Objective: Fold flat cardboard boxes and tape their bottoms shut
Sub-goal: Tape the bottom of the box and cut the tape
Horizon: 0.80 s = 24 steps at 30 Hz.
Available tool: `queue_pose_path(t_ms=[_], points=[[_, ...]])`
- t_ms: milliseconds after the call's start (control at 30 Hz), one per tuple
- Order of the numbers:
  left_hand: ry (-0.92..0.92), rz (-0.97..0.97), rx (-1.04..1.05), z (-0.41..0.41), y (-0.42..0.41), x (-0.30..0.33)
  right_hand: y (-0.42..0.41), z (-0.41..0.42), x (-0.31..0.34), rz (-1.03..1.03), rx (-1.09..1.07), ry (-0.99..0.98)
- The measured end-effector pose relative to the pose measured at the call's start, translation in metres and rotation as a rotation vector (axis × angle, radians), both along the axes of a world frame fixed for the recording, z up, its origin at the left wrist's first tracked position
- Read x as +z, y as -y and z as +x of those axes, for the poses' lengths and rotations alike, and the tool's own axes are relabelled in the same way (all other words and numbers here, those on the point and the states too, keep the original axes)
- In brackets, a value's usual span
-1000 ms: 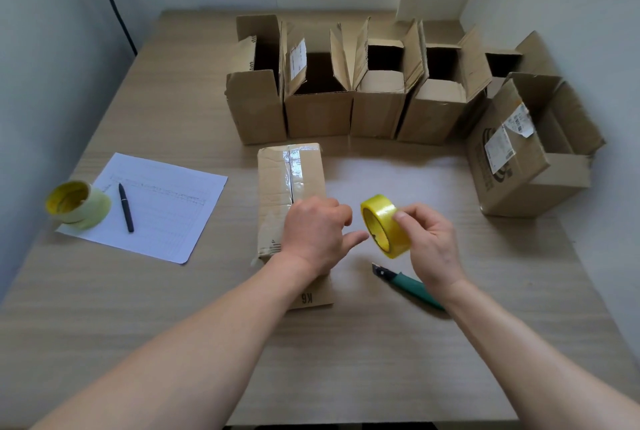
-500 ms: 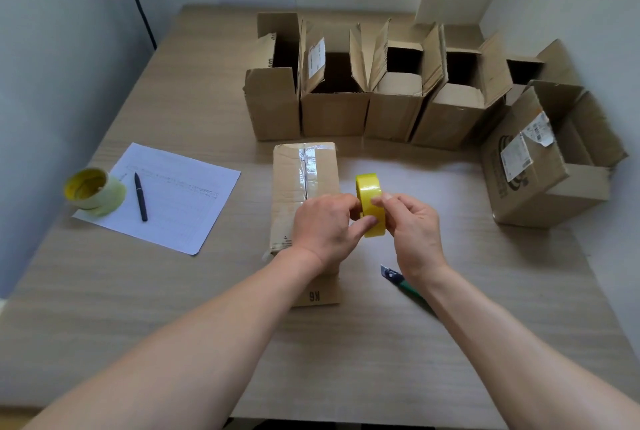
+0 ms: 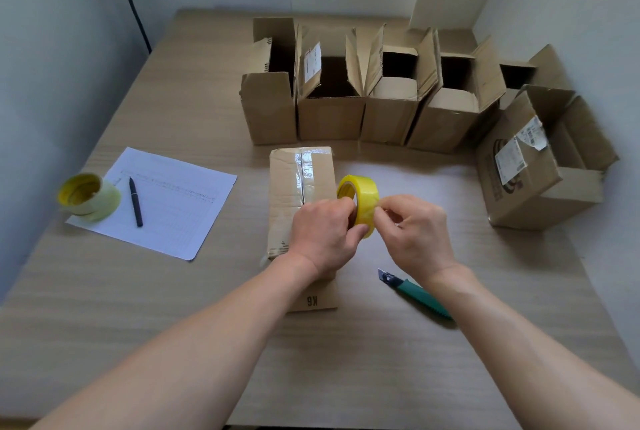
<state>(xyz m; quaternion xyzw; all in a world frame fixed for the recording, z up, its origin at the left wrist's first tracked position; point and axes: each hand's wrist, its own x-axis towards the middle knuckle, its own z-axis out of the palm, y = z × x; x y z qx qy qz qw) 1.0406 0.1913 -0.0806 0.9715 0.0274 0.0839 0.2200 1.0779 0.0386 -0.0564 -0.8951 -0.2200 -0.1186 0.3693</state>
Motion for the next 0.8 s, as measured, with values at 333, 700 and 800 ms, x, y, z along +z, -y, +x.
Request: queue_pose_path(t_ms=[333,700,800], points=[[0.028,-0.01,-0.027,-0.003,-0.002,0.001,-0.001,0.02,0.013,-0.154,0.131,-0.077],[0.047,-0.049,0.0,-0.001,-0.001,-0.002,-0.005,0.014,0.004,0.324,0.0,-0.388],[0.056,-0.063,-0.003,-0.001,-0.002,-0.002,-0.008,0.019,0.004,0.481,-0.049,-0.644]])
